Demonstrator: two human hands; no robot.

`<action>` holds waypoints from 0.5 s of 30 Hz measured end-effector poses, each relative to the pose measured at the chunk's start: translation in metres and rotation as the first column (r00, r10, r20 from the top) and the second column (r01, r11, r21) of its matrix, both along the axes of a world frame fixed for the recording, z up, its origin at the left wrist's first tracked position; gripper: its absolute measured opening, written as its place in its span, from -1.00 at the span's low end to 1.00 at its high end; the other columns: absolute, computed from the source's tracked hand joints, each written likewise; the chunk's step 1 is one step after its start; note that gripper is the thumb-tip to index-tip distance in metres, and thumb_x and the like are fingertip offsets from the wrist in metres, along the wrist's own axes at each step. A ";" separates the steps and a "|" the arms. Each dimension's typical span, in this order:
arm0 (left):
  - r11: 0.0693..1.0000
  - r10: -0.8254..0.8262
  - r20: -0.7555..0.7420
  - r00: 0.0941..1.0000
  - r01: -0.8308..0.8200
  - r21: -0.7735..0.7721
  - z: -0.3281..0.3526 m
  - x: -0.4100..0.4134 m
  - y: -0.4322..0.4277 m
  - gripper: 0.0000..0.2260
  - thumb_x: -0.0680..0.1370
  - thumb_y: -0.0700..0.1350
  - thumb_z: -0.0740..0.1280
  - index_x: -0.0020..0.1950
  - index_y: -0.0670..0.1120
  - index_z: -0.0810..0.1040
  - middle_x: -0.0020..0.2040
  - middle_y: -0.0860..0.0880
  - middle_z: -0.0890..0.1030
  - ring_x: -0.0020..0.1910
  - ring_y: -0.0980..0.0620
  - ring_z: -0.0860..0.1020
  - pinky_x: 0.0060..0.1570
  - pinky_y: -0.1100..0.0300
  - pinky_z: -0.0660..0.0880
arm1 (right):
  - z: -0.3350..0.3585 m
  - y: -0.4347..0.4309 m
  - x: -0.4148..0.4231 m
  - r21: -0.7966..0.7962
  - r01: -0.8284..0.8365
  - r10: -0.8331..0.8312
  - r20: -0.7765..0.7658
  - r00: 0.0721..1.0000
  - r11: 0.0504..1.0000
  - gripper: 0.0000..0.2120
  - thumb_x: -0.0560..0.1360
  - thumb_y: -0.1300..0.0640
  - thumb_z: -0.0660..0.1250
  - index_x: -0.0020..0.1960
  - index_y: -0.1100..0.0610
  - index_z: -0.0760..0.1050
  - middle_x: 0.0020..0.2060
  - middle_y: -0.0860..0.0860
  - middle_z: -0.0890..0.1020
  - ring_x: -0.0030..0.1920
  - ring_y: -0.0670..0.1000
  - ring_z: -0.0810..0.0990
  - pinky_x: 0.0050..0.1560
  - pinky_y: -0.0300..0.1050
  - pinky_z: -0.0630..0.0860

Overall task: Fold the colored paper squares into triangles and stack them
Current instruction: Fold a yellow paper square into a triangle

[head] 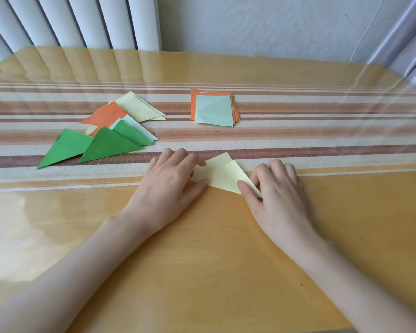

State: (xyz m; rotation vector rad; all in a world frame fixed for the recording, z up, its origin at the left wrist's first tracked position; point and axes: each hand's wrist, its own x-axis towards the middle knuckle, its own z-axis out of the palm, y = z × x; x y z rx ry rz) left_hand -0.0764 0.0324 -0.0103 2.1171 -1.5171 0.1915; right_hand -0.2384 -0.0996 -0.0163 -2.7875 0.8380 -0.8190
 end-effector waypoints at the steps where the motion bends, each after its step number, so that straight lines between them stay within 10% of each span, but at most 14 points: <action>1: 1.000 -0.026 0.025 0.999 0.026 0.002 0.000 0.000 0.000 -0.66 0.53 0.11 0.14 0.18 0.01 0.53 -0.06 0.08 0.45 -0.08 0.05 0.30 -0.10 0.14 0.25 | 0.000 0.000 0.000 0.004 0.000 0.000 0.004 1.000 1.000 -0.76 0.49 -0.05 0.24 -0.19 0.12 0.40 -0.22 0.06 0.48 -0.14 0.17 0.45 -0.20 0.02 0.43; 8: 0.991 -0.125 0.273 0.954 0.104 0.089 0.004 -0.007 0.004 -0.67 0.51 -0.10 0.14 0.13 -0.03 0.65 0.12 0.01 0.62 0.12 -0.08 0.47 0.23 -0.15 0.35 | 0.000 0.000 0.000 -0.113 -0.267 0.265 -0.034 0.964 0.957 -0.50 0.34 0.45 0.23 0.16 0.07 0.61 0.10 0.09 0.56 0.14 0.11 0.39 0.13 -0.04 0.32; 15: 0.923 -0.217 0.214 0.953 0.129 0.362 0.010 -0.014 0.025 -0.50 0.49 0.00 0.06 0.40 -0.01 0.47 0.39 -0.09 0.47 0.34 -0.04 0.47 0.38 -0.09 0.10 | 0.005 -0.008 -0.009 -0.253 -0.384 0.360 -0.137 0.923 0.888 -0.42 0.31 0.37 0.01 0.10 0.08 0.66 0.01 0.09 0.66 -0.02 0.13 0.54 0.11 0.00 0.30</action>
